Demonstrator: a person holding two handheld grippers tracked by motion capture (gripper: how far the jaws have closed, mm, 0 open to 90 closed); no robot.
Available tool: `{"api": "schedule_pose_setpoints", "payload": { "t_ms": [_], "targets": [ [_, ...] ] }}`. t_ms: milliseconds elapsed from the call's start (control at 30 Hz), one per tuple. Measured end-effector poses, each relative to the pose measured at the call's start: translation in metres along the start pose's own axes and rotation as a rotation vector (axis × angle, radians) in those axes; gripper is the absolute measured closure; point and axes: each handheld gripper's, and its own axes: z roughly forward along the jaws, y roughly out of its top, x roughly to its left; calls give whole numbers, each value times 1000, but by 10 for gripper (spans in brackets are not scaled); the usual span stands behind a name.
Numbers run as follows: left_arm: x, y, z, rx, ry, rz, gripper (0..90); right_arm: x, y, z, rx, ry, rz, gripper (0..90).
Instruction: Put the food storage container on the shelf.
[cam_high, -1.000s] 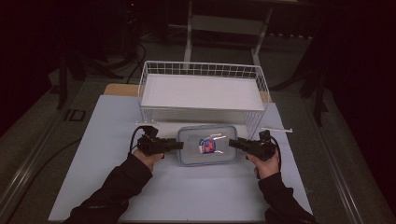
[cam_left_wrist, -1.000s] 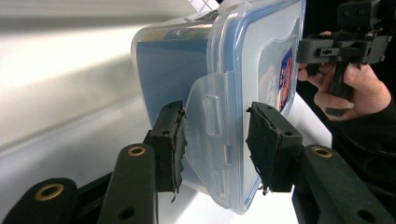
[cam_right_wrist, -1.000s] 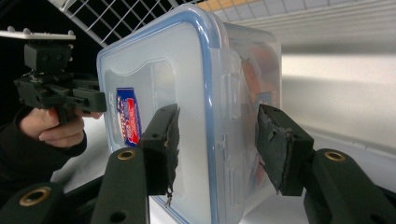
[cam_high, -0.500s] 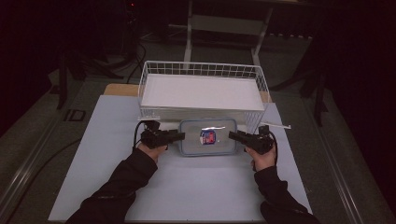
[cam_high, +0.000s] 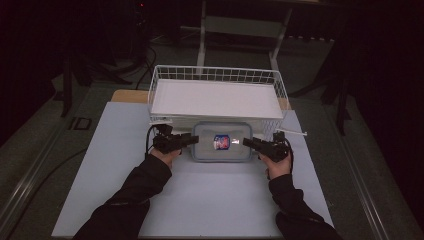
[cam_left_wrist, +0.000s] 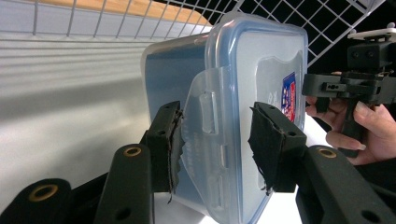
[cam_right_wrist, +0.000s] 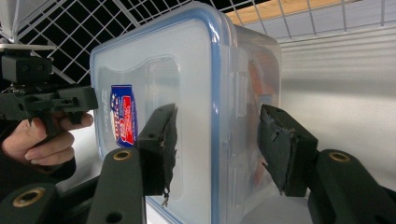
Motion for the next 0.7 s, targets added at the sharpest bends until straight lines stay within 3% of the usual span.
{"api": "schedule_pose_setpoints", "payload": {
  "t_ms": [267,400,500,700],
  "targets": [
    [5,0,7,-38,-9,-41,536,1,1,3,-18,-41,32,437],
    [3,1,9,-57,30,-13,581,3,0,6,-42,-74,23,426],
    [7,0,11,-58,26,-42,562,4,1,6,-69,-106,1,513],
    [7,-2,16,-78,75,-16,487,8,0,11,-88,-168,-25,471]
  ]
}}
